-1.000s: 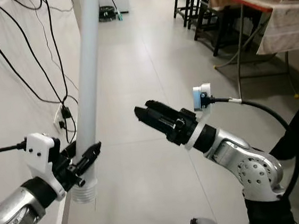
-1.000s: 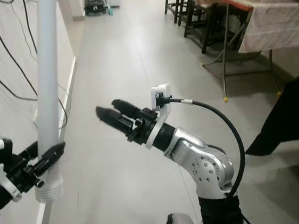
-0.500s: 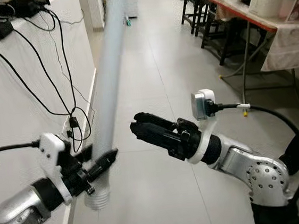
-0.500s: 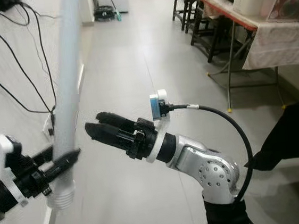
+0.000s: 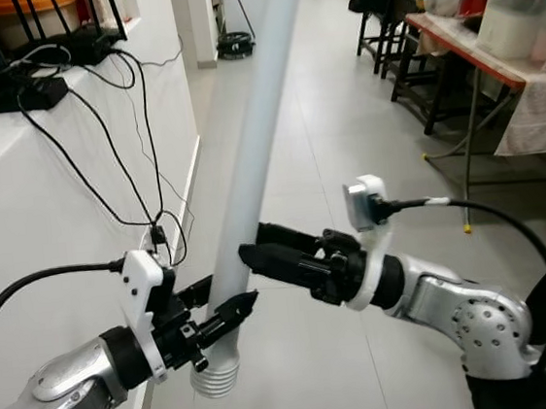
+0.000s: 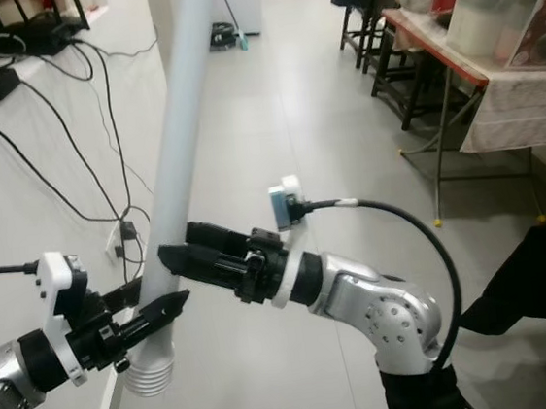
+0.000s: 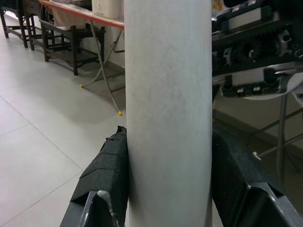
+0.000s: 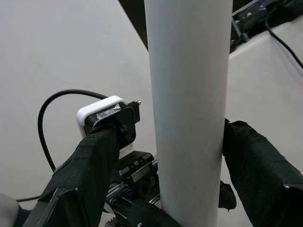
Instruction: Building children table
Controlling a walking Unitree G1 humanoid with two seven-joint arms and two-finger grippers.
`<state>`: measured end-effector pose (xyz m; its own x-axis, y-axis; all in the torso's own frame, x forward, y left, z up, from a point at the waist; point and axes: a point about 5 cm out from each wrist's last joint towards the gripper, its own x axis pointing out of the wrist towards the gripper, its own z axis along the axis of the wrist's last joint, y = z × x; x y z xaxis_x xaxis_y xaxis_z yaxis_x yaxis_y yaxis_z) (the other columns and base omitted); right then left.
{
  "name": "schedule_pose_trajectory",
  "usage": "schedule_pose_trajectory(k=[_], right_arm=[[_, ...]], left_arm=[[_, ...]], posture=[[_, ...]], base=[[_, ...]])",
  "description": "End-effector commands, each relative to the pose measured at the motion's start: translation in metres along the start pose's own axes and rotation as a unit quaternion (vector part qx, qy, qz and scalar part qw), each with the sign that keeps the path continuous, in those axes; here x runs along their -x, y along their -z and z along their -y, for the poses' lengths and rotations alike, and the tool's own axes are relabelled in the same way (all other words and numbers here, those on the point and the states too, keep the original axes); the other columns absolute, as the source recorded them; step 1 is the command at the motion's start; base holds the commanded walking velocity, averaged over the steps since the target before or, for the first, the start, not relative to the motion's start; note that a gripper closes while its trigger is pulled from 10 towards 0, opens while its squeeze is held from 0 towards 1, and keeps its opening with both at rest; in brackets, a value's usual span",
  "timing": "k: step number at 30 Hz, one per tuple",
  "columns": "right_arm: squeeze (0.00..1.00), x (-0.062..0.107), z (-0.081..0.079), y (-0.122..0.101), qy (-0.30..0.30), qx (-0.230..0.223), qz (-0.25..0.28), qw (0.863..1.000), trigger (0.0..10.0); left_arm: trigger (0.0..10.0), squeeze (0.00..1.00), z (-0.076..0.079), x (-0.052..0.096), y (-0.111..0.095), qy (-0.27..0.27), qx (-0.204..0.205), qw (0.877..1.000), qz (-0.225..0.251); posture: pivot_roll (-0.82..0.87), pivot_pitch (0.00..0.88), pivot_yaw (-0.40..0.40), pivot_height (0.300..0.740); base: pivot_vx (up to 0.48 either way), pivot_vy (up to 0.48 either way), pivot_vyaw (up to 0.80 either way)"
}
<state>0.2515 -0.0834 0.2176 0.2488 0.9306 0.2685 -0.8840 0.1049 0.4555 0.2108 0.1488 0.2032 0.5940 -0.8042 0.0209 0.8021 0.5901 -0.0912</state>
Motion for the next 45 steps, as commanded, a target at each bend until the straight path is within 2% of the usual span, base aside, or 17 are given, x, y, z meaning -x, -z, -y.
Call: schedule_pose_trajectory(k=[1,8,19,28,38,39,40,41,42,43,45], right_arm=[[0.00,0.000,0.002,0.002,0.001,0.004,-0.007,1.000,10.0],[0.00,-0.004,0.001,0.002,-0.007,0.007,-0.007,1.000,10.0],[0.00,-0.017,-0.003,0.006,-0.035,0.014,-0.014,0.999,10.0],[0.00,-0.016,0.000,0.004,-0.018,0.016,0.003,1.000,10.0],[0.00,-0.012,0.013,-0.009,0.033,0.040,0.040,0.998,10.0],[0.00,-0.013,0.013,-0.009,0.031,0.038,0.041,0.998,8.5],[0.00,-0.013,0.012,-0.008,0.028,0.037,0.041,0.998,8.5],[0.00,-0.014,0.011,-0.006,0.024,0.034,0.038,0.998,4.6],[0.00,-0.014,0.010,-0.005,0.020,0.031,0.033,0.999,4.3],[0.00,-0.014,0.009,-0.003,0.017,0.028,0.031,0.999,2.4],[0.00,-0.014,0.008,-0.002,0.015,0.026,0.029,0.999,2.4]], left_arm=[[10.0,0.00,0.000,-0.001,-0.001,0.009,-0.006,1.000,-0.003],[10.0,0.00,0.001,-0.003,0.000,0.024,-0.005,1.000,-0.004],[10.0,0.00,0.010,-0.015,0.011,0.095,-0.001,0.995,-0.037],[10.0,0.00,0.006,-0.018,0.013,0.096,-0.008,0.995,-0.040],[10.0,0.00,0.004,-0.018,0.015,0.089,-0.014,0.995,-0.038],[10.0,0.00,0.004,-0.018,0.015,0.089,-0.015,0.995,-0.038],[10.0,0.00,0.004,-0.019,0.015,0.089,-0.016,0.995,-0.038],[10.0,0.00,0.003,-0.019,0.015,0.090,-0.017,0.995,-0.038],[10.0,0.00,0.003,-0.019,0.015,0.090,-0.018,0.995,-0.037],[10.0,0.00,0.003,-0.019,0.014,0.090,-0.018,0.995,-0.037],[10.0,0.00,0.003,-0.019,0.014,0.090,-0.019,0.995,-0.037]], posture=[[0.10,0.000,-0.067,0.725],[0.11,0.000,-0.065,0.740],[0.10,0.000,-0.058,0.740],[0.09,0.000,-0.053,0.740],[0.09,0.000,-0.055,0.740],[0.09,0.000,-0.057,0.740],[0.09,0.000,-0.057,0.740],[0.09,0.000,-0.057,0.740],[0.09,0.000,-0.057,0.740],[0.09,0.000,-0.058,0.740],[0.09,0.000,-0.058,0.740]], base=[[0.000,0.000,0.00],[0.000,0.000,0.00],[0.000,0.000,0.00],[0.000,0.000,0.00],[0.000,0.000,0.00],[0.000,0.000,0.00],[0.000,0.000,0.00],[0.000,0.000,0.00],[0.000,0.000,0.00],[0.000,0.000,0.00],[0.000,0.000,0.00]])
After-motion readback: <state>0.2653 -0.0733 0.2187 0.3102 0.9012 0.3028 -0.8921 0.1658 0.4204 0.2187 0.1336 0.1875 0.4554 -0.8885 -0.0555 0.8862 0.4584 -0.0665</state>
